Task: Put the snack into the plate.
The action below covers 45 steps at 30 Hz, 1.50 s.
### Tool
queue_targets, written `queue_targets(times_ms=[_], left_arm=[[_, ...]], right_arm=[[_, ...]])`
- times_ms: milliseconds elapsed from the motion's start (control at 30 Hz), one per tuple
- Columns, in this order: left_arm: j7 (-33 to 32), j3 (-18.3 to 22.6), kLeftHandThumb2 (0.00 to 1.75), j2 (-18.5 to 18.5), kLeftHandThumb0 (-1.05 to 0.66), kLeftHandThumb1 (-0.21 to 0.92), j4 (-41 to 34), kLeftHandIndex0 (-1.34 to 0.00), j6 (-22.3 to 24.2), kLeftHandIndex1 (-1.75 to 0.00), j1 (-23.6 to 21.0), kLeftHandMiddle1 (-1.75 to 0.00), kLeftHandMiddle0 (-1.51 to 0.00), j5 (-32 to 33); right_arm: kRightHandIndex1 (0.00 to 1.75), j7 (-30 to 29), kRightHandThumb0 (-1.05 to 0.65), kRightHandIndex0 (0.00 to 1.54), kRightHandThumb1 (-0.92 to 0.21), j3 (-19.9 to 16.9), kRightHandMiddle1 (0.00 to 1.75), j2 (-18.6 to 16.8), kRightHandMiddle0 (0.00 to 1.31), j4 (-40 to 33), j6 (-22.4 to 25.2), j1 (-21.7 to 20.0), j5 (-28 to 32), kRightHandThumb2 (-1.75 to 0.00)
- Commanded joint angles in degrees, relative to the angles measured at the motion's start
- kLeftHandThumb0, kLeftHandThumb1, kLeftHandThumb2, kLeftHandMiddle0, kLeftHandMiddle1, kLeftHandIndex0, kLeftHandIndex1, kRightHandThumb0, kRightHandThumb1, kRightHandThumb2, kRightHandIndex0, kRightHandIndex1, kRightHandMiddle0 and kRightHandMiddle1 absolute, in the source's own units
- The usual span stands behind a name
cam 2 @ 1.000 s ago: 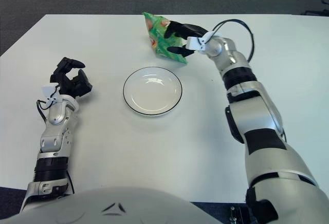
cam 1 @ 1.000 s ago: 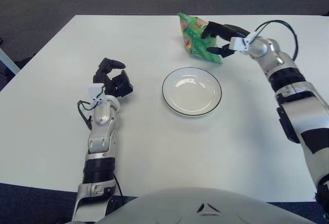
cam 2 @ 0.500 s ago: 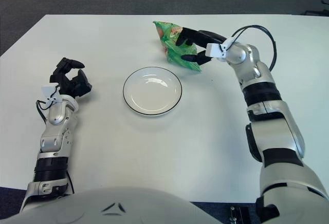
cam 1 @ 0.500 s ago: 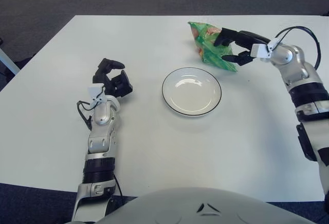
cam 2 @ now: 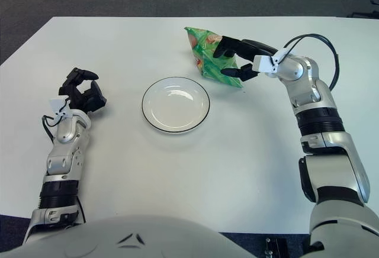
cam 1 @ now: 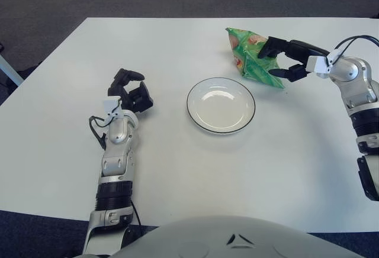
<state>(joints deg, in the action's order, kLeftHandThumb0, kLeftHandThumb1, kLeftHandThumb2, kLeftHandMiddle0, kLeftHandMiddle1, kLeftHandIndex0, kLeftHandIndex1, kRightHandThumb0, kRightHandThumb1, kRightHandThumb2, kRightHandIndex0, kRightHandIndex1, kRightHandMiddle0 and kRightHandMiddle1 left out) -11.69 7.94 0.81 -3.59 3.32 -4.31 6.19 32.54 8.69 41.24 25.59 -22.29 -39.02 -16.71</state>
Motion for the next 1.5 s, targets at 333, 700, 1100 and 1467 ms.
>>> queue_targets(times_ms=[333, 700, 1100, 1467], left_arm=[[-0.39, -0.51, 1.33, -2.55, -0.48, 0.31, 5.4, -0.62, -0.34, -1.75, 4.63, -1.75, -1.34, -0.9], [-1.27, -0.82, 1.33, -2.95, -0.49, 0.3, 5.98, -0.63, -0.57, -1.75, 4.42, -1.75, -1.35, -1.4], [-3.2, -1.62, 1.38, -3.4, -0.5, 0.26, 5.88, -0.66, -0.19, -1.75, 4.42, -1.75, -1.37, -3.34], [-2.54, -1.38, 1.4, -3.34, -0.51, 0.25, 6.83, -0.67, -1.69, -1.75, 4.72, -1.75, -1.37, -2.56]], right_arm=[[0.81, -5.14, -0.64, 0.19, -0.82, -1.75, 1.37, -0.62, 0.0, -2.55, 1.69, -3.21, -1.5, -0.78], [1.02, -10.63, -0.56, 0.29, -0.67, -1.97, 1.48, -3.31, 0.12, 1.56, 5.39, -10.4, -2.89, -0.91], [1.2, -14.41, -0.37, 0.3, -0.81, -2.8, 1.72, -5.81, 0.24, 10.87, 6.23, -17.02, -2.09, -0.66], [1.23, -17.86, -0.36, 0.3, -0.82, -0.59, 1.75, -8.69, 0.25, 18.43, 4.43, -20.49, -3.84, -0.65]])
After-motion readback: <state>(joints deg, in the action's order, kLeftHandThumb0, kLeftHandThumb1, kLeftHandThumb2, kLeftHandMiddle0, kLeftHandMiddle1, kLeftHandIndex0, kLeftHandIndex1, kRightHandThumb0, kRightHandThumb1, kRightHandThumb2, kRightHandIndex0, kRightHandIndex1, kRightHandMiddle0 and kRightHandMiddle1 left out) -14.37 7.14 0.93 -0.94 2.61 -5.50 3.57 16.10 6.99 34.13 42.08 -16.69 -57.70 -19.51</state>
